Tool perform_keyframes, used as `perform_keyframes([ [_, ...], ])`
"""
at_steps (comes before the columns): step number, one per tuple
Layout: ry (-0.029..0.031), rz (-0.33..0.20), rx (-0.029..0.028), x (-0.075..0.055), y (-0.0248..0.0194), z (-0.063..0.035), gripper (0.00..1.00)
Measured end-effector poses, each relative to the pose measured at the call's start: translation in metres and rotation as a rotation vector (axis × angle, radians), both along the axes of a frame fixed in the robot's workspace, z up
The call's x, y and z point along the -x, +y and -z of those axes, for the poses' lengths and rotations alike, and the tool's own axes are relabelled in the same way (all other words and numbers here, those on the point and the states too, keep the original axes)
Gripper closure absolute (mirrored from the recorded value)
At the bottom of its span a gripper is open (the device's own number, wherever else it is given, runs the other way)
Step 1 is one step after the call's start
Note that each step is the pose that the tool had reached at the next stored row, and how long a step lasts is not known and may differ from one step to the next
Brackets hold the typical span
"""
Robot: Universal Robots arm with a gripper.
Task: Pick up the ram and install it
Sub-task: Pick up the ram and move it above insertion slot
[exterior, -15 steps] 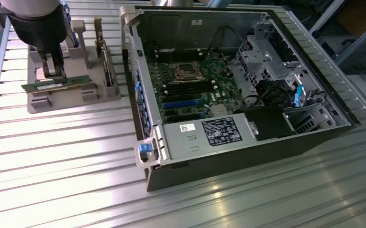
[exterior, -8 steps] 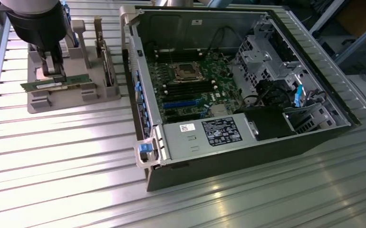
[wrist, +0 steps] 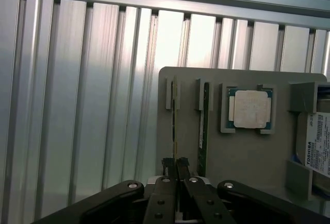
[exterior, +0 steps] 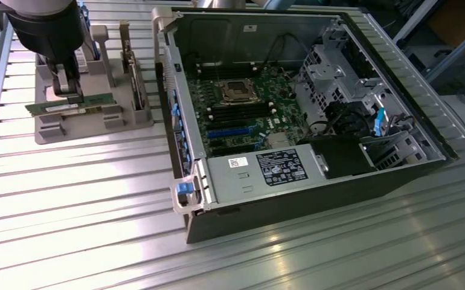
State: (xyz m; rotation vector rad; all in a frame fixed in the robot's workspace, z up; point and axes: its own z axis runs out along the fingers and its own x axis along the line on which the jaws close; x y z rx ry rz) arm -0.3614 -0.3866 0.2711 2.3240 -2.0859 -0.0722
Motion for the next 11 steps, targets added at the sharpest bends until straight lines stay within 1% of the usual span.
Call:
perform_keyframes([
  [11, 0.0, 0.0, 0.0, 0.0, 0.0, -0.0033, 0.88],
])
